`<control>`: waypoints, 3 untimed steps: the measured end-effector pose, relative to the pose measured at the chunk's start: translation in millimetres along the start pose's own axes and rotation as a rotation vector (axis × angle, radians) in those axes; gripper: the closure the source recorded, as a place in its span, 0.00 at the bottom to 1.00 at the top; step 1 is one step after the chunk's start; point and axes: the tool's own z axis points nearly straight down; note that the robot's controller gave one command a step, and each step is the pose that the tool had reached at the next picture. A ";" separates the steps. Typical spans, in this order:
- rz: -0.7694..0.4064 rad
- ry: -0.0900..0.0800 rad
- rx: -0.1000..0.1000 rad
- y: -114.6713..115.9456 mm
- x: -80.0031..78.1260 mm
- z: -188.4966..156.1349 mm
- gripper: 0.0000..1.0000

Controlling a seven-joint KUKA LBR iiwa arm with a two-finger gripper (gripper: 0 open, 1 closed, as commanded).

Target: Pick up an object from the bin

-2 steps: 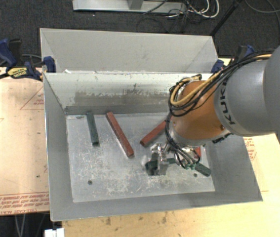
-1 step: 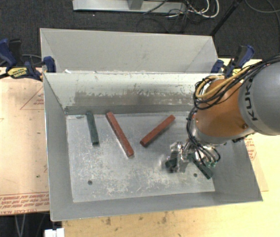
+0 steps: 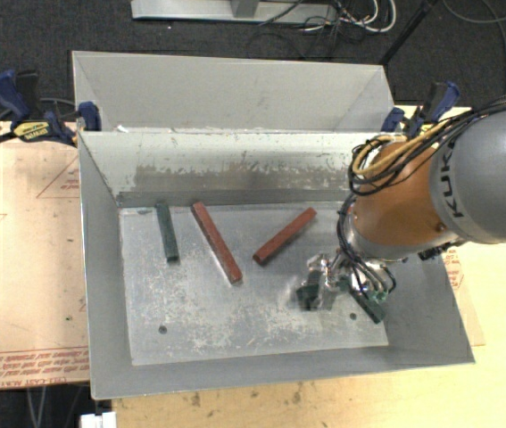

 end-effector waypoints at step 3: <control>-0.111 -0.001 0.001 33.0 -45.3 -34.8 0.00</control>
Offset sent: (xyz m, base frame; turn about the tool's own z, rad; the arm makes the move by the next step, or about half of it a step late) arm -0.0010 0.0012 -0.0003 0.0746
